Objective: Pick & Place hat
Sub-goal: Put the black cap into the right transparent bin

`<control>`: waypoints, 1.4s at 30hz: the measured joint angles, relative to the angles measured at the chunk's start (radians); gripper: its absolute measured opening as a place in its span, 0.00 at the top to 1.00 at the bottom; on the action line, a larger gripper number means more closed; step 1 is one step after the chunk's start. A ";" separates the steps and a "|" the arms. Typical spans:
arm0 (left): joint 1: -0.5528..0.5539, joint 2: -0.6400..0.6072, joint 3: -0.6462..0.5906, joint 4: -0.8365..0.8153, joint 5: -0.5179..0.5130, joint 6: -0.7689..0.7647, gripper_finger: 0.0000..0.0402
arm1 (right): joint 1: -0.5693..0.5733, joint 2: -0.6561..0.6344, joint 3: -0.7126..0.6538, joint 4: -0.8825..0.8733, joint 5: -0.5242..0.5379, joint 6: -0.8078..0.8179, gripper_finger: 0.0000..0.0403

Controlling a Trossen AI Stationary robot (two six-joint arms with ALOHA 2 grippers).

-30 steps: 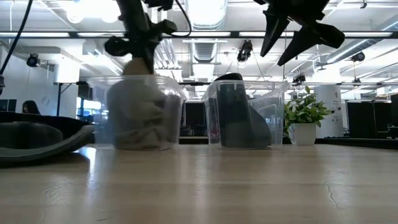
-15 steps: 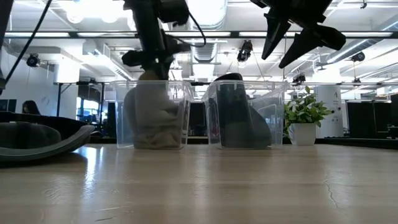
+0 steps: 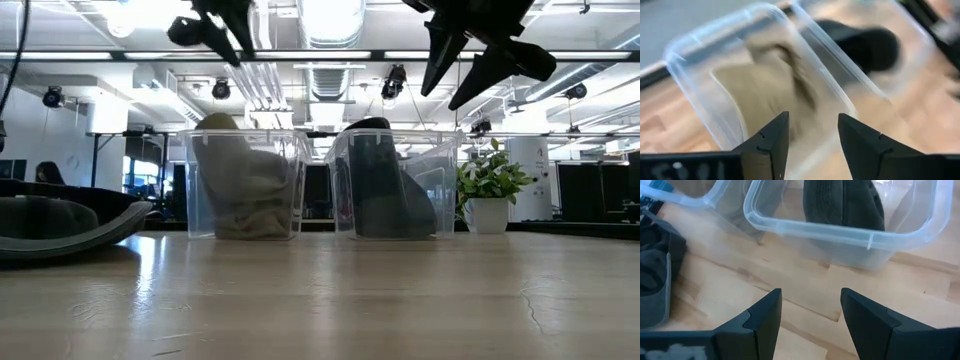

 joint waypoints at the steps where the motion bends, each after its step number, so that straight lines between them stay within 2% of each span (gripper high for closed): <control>1: -0.017 -0.028 0.000 -0.019 0.034 0.009 0.60 | 0.000 0.000 0.000 0.001 -0.012 -0.004 0.50; 4: -0.100 -0.105 -0.033 -0.071 0.117 0.014 0.60 | 0.000 0.000 0.000 0.038 -0.058 -0.035 0.50; 9: -0.339 -0.165 -0.173 -0.115 0.125 -0.106 0.59 | -0.001 0.031 -0.008 0.203 -0.174 -0.105 0.50; 15: -0.680 -0.147 -0.379 -0.107 0.127 -0.293 0.59 | 0.000 0.153 -0.015 0.484 -0.286 -0.146 0.50; 18: -0.792 -0.116 -0.474 -0.108 0.119 -0.427 0.59 | 0.000 0.237 -0.015 0.633 -0.330 -0.149 0.50; 23: -0.878 -0.063 -0.587 -0.108 0.113 -0.575 0.59 | 0.000 0.364 -0.010 0.836 -0.378 -0.167 0.50; 30: -0.884 -0.017 -0.691 -0.070 0.084 -0.595 0.59 | -0.001 0.495 0.070 0.868 -0.378 -0.221 0.50; 34: -0.882 0.010 -0.790 0.145 0.085 -0.596 0.59 | -0.001 0.553 0.123 0.864 -0.379 -0.256 0.50; 42: -0.846 0.092 -0.966 0.843 0.070 -0.622 0.59 | 0.000 0.595 0.173 0.842 -0.387 -0.261 0.50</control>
